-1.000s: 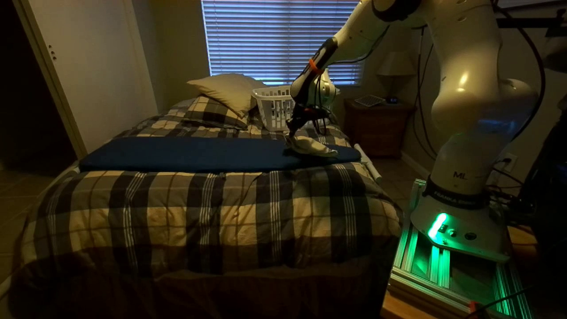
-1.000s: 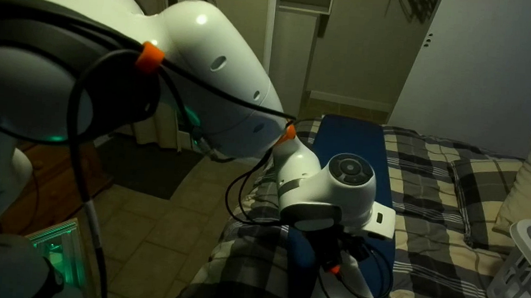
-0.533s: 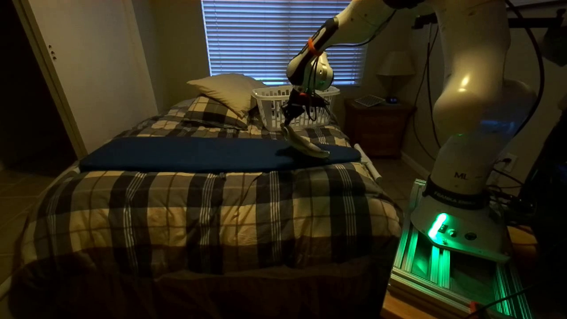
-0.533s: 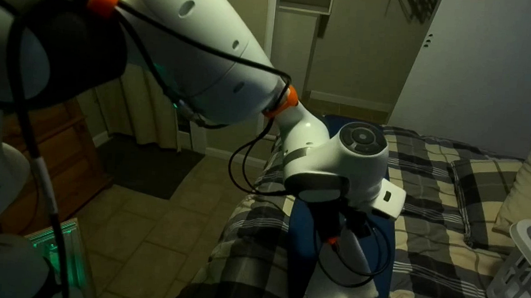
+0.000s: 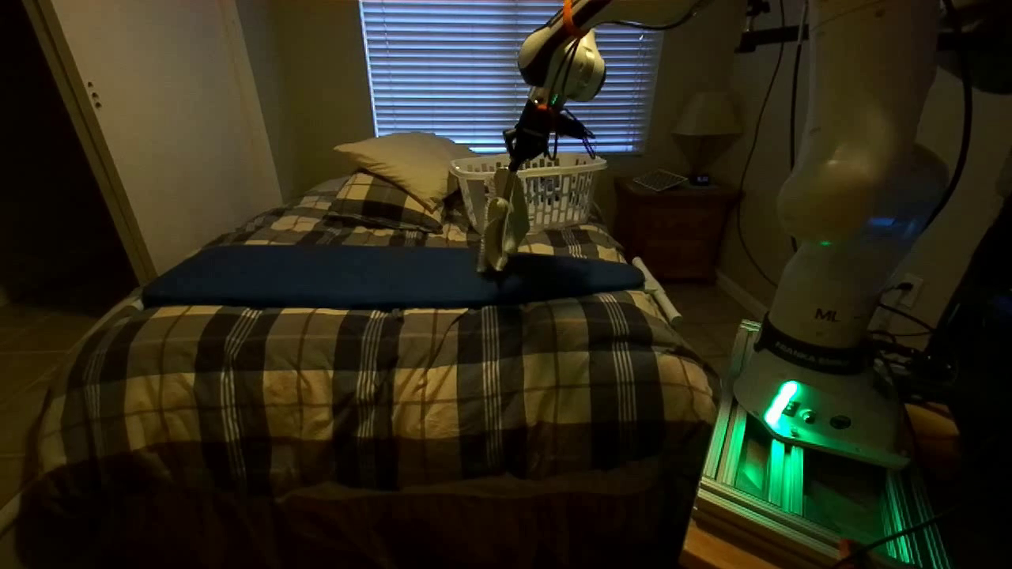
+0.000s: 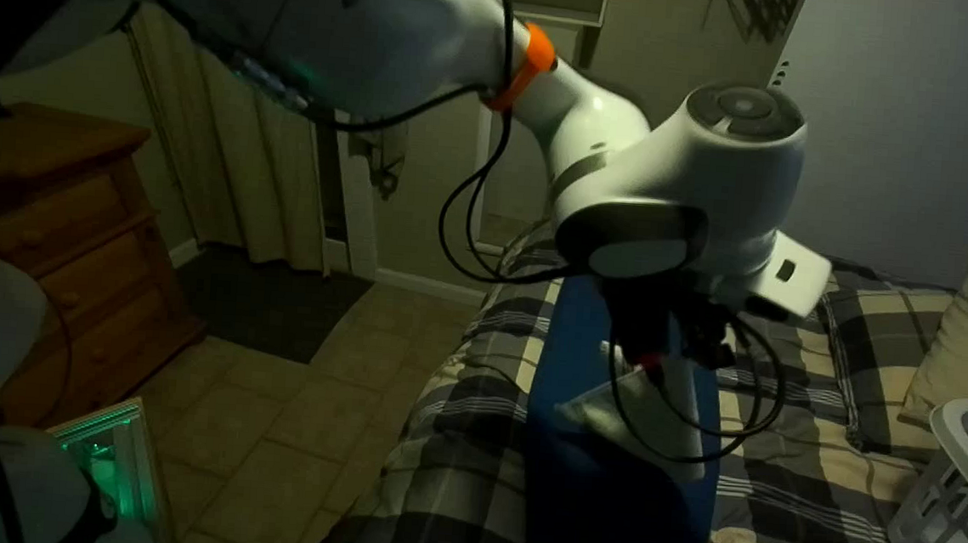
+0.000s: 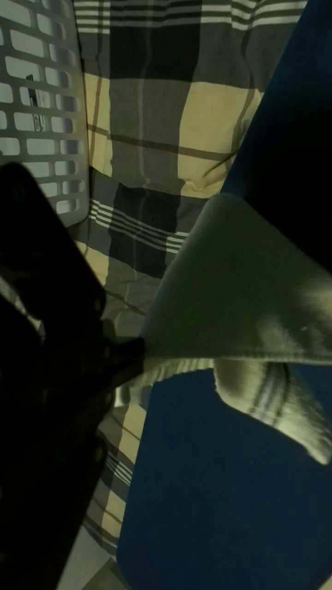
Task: Unfold the towel on the bed
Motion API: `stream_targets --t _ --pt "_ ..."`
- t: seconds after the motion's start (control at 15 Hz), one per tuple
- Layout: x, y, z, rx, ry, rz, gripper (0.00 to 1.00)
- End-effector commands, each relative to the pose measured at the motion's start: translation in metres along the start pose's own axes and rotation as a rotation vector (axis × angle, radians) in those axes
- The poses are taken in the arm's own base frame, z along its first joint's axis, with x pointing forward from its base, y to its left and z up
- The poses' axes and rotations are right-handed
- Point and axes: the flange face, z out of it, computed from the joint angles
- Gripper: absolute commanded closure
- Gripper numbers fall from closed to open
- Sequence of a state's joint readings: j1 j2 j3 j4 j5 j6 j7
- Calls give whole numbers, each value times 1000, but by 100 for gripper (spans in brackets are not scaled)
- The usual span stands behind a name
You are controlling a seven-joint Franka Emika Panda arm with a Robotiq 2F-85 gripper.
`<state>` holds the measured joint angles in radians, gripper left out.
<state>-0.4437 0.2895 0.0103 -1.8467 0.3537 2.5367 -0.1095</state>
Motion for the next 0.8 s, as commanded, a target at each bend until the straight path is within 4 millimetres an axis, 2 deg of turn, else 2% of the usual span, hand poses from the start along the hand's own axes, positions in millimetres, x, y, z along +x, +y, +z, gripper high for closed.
stream_targets --t 0.0,0.13,0.27,0.53,0.73 --pt "27 -2 -48 25 -1 53 96" --pt "38 -2 -62 20 3 71 96" --pt "43 -3 -67 16 9 92 96" --pt "49 -14 -59 47 43 124 96" --pt "63 -26 -54 87 108 132 95"
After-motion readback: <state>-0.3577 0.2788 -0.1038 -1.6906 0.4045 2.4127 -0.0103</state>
